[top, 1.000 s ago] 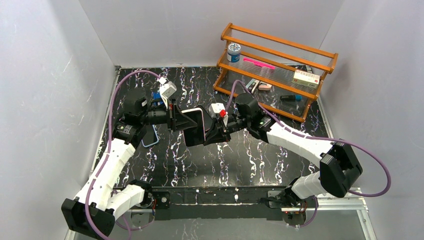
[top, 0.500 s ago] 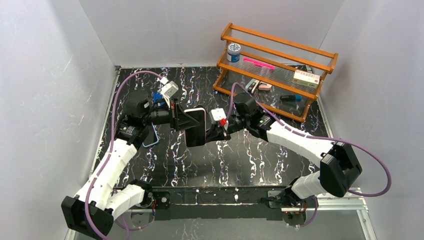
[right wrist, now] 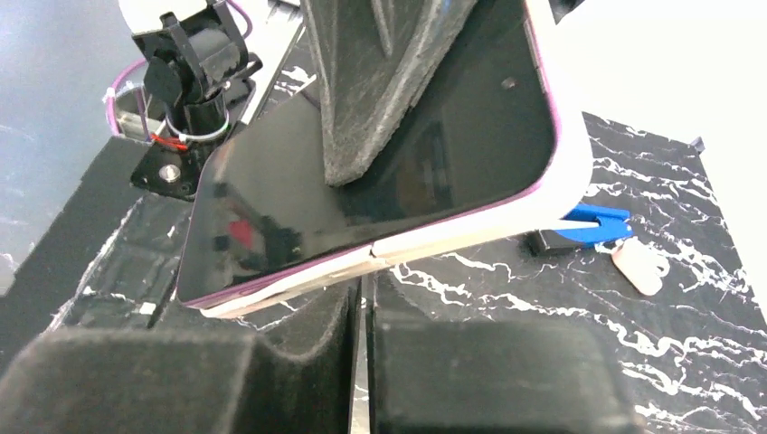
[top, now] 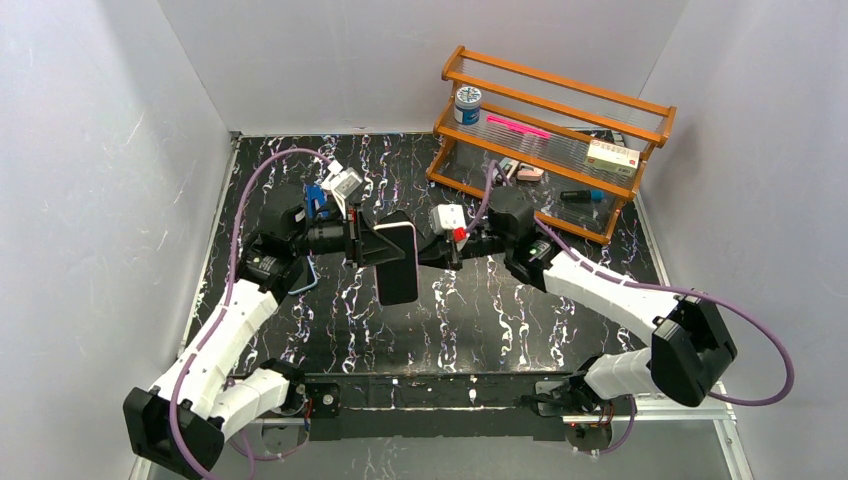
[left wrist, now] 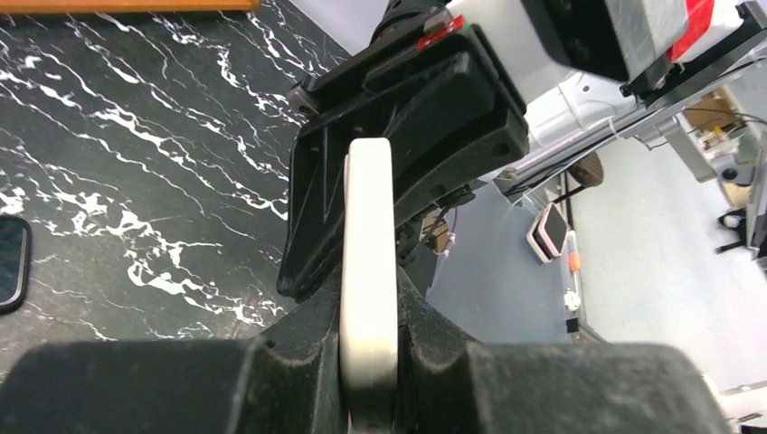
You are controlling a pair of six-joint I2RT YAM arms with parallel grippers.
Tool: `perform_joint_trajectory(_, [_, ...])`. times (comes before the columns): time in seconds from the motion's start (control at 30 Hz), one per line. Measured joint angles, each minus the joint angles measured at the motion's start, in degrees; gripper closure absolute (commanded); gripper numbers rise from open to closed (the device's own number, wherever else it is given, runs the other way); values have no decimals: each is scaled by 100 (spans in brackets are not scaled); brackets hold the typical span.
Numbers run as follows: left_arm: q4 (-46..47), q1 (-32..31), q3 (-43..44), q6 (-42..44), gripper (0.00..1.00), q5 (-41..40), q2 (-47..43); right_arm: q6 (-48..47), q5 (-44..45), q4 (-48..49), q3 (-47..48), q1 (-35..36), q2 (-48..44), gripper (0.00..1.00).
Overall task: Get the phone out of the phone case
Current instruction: Remove the phone case from the phone.
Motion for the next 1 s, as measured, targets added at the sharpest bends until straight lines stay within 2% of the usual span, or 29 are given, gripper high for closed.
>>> perform_joint_trajectory(0.07, [136,0,-133,-122,100,-15,-15,531,26,492,-256,-48,-118,76])
perform_joint_trajectory(0.1, [245,0,-225,-221,100,-28,-31,778,61,675,-374,-66,-162,70])
perform_joint_trajectory(0.2, [610,-28,-514,-599,100,-160,-90,1373,391,896,-603,-92,-256,56])
perform_joint_trajectory(0.27, [887,-35,-660,-837,100,-319,-118,1711,800,955,-754,-129,-385,50])
perform_joint_trajectory(0.53, [2304,-33,-1414,-2070,100,-1108,-133,2865,2142,916,-1499,-208,-1353,46])
perform_joint_trajectory(0.73, [2824,-33,-1753,-2693,100,-1950,-144,3908,2632,1126,-2144,-203,-1834,45])
perform_joint_trajectory(1.0, [3259,-28,-2199,-3370,100,-2686,-184,5978,2881,1860,-2664,-203,-1906,44])
